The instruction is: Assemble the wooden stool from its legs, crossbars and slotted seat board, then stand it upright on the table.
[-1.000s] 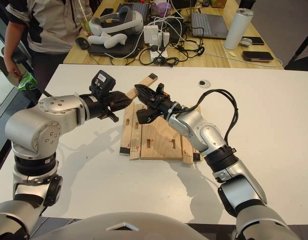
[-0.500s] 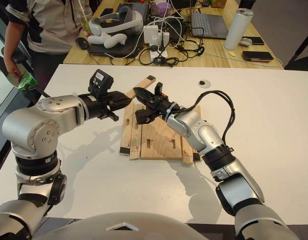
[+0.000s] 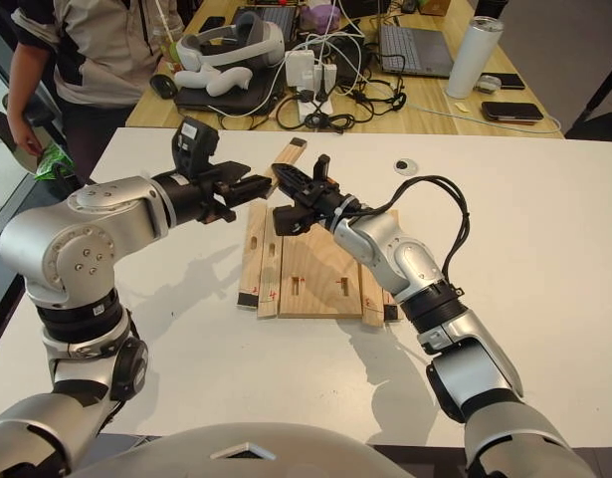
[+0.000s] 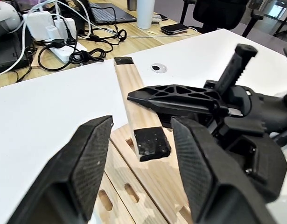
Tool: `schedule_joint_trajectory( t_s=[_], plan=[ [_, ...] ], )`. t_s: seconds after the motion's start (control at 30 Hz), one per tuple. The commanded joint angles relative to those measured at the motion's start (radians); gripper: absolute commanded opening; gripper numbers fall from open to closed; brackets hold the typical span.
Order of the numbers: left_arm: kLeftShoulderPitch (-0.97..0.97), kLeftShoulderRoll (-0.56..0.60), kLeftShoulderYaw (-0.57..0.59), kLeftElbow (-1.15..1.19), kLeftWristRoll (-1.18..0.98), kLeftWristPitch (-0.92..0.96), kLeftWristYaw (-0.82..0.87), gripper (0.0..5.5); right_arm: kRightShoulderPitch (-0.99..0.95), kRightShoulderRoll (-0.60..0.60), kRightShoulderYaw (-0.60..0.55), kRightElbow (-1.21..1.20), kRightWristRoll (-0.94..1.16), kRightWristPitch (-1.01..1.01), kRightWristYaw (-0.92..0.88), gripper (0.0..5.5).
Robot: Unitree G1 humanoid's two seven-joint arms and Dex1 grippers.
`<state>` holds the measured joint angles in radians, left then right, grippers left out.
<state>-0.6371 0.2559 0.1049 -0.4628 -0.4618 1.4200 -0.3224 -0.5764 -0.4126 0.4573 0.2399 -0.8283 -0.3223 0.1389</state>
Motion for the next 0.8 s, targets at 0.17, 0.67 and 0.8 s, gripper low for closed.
schedule_joint_trajectory(
  t_s=[0.17, 0.67, 0.8],
  plan=[
    [-0.111, -0.095, 0.265, 0.09, 0.029, -0.185, 0.178, 2.31, 0.193, 0.197, -0.513, -0.447, 0.591, 0.689, 0.12, 0.4],
    [0.148, -0.204, 0.325, -0.116, 0.004, -0.115, 0.298, 2.31, 0.703, 0.243, -0.547, -1.233, 0.605, 1.629, 0.156, 0.4],
    [0.141, -0.2, 0.305, -0.108, 0.0, -0.12, 0.304, 2.31, 0.672, 0.304, -0.573, -1.187, 0.673, 1.517, 0.139, 0.4]
  ],
)
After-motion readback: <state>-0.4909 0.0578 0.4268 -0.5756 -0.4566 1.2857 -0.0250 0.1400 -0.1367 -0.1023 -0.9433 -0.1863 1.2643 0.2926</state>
